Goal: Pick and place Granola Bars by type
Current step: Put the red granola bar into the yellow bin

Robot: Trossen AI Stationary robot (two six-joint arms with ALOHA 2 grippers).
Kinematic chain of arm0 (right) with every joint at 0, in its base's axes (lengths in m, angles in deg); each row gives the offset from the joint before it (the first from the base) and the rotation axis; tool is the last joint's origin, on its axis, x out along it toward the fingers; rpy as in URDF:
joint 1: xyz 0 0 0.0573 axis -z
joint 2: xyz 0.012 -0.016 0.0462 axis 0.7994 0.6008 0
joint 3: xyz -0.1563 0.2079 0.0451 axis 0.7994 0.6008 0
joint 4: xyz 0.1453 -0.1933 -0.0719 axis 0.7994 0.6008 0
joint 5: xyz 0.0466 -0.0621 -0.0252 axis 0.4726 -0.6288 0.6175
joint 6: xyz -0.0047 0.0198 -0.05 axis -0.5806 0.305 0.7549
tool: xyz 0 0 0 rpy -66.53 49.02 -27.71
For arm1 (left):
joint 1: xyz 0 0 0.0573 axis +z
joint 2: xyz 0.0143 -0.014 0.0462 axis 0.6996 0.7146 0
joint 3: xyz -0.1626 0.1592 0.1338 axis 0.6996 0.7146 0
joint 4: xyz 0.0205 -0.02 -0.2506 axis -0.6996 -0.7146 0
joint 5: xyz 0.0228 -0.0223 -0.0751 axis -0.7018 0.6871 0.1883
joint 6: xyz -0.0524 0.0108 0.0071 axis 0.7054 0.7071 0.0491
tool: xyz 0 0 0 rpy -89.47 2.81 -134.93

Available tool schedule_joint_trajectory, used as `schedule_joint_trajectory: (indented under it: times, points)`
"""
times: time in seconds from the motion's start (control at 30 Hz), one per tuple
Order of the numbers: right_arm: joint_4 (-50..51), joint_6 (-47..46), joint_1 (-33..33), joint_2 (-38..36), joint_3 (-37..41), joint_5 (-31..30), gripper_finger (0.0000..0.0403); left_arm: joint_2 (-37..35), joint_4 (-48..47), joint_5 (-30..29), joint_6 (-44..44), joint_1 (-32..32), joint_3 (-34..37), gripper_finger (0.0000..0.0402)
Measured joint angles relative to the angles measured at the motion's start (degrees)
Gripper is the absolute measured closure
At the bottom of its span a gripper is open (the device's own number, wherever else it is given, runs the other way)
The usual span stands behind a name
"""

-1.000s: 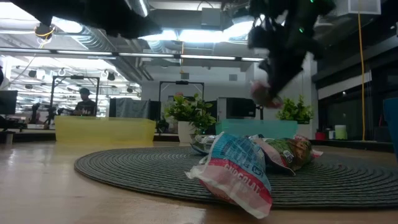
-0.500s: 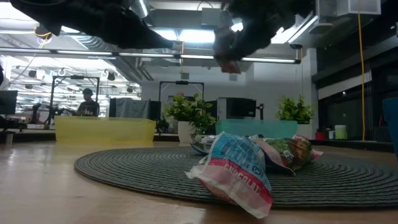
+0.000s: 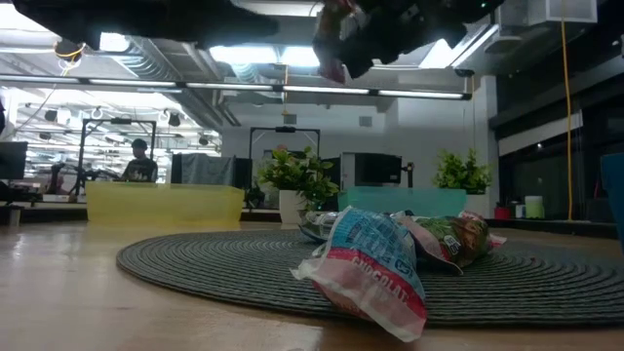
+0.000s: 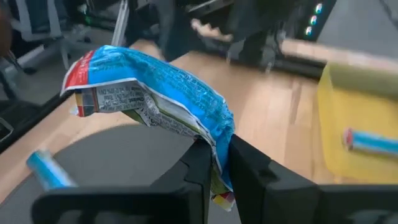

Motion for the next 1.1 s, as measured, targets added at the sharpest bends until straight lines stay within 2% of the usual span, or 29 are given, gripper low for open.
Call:
schedule_joint_trajectory:
  times: [0.2, 0.4, 0.63, 0.93, 1.1]
  points:
    - [-7.26, -0.24, 1.09, 3.59, 0.00, 5.28, 0.0349, 0.00, 0.78, 0.72, -0.43, 0.00, -1.44, 0.0130]
    - [-14.60, -1.75, 1.02, 7.61, 0.02, 7.72, 0.0349, 0.11, -0.77, 0.79, -0.85, 0.00, -3.17, 0.0130]
    - [-22.24, -4.46, 1.02, 9.77, 0.04, 8.85, 0.0349, 4.29, -1.00, 0.85, -1.85, 0.00, -5.27, 0.0130]
    - [-23.60, -4.50, 1.02, 10.28, 0.04, 8.87, 0.0349, 8.68, 0.07, 0.32, -3.31, 0.59, -9.60, 0.0132]
    - [-23.57, -4.50, 1.02, 10.30, 0.04, 8.87, 0.0349, 9.84, -0.21, 0.35, -2.35, 1.24, -10.85, 0.0160]
